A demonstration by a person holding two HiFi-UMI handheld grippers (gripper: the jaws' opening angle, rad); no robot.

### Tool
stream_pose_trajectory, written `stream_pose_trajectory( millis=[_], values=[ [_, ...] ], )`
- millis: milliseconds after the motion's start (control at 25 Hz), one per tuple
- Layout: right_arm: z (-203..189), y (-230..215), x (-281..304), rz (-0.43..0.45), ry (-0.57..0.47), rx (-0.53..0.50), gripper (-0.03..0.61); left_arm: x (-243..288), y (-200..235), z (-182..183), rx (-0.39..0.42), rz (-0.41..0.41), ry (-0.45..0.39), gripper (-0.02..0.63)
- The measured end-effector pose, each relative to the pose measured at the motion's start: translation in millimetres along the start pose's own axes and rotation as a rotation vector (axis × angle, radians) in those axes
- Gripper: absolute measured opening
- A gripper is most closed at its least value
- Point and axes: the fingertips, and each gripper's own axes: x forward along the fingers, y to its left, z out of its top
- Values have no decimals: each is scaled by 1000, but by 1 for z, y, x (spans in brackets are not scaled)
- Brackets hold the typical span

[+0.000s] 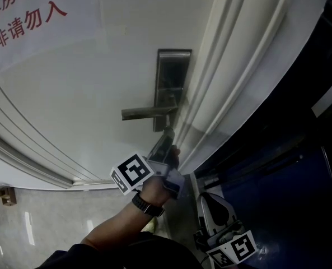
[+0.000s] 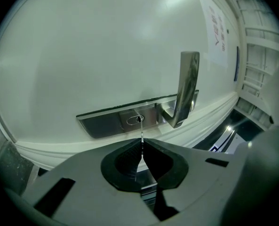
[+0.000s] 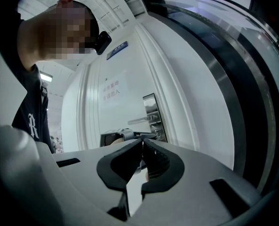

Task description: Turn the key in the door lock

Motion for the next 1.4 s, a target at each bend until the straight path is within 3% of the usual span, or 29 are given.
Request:
stream_pose_trajectory(
  millis=[480,840,1400],
  values=[
    [-1,-1,-1,-6,1,-1,15,2,4,3,-67,-2,-21,8],
    [0,2,0,8,-4,10,15,13,1,7,-169,35,-32,8],
    [-3,1,4,13,-1,17,15,18,1,9,-138,82,36,6]
  ],
)
